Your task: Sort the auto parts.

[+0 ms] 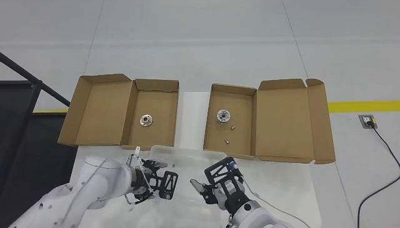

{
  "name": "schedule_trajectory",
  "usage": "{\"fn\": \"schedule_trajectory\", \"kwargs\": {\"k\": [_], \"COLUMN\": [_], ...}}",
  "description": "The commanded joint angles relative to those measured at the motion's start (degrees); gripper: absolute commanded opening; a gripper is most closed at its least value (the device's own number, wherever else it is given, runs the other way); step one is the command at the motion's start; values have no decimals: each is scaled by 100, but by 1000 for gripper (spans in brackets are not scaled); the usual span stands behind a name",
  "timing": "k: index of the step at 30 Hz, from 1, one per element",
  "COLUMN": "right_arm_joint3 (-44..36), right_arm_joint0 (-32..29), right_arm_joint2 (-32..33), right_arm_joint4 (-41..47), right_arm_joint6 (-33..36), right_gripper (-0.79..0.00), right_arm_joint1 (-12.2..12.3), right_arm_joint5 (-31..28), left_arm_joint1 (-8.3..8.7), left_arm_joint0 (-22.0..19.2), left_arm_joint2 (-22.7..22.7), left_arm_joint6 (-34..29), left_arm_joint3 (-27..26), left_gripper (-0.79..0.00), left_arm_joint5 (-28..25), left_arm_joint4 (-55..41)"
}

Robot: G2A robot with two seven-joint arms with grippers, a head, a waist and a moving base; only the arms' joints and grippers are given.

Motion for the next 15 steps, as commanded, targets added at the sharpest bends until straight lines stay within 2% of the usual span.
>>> {"fn": "schedule_trajectory", "kwargs": {"k": [1, 4, 8, 11, 15], "right_arm_joint3": [0, 0, 0, 0, 0], "right_arm_joint0": [-1, -1, -1, -1, -1], "right_arm_joint2": [0, 0, 0, 0, 0], "right_arm_joint4": [-1, -1, -1, -1, -1], "right_arm_joint6": [0, 0, 0, 0, 0], "right_gripper": [0, 0, 0, 0, 0], "right_arm_joint1": [0, 0, 0, 0, 0], "right_arm_joint5": [2, 2, 2, 2, 2], "left_arm_joint1": [-25, -118, -280, -398, -547], "left_arm_joint0": [-185, -428, -646, -741, -845], "left_arm_joint2": [328, 537, 738, 863, 1038], "left_arm_joint6": [-270, -206, -213, -109, 42], "left_arm_joint3": [95, 358, 644, 823, 1066], "left_gripper": [-49, -65, -142, -240, -265], "left_arm_joint5": [0, 0, 95, 258, 359], "left_arm_joint4": [67, -105, 22, 109, 273]}}
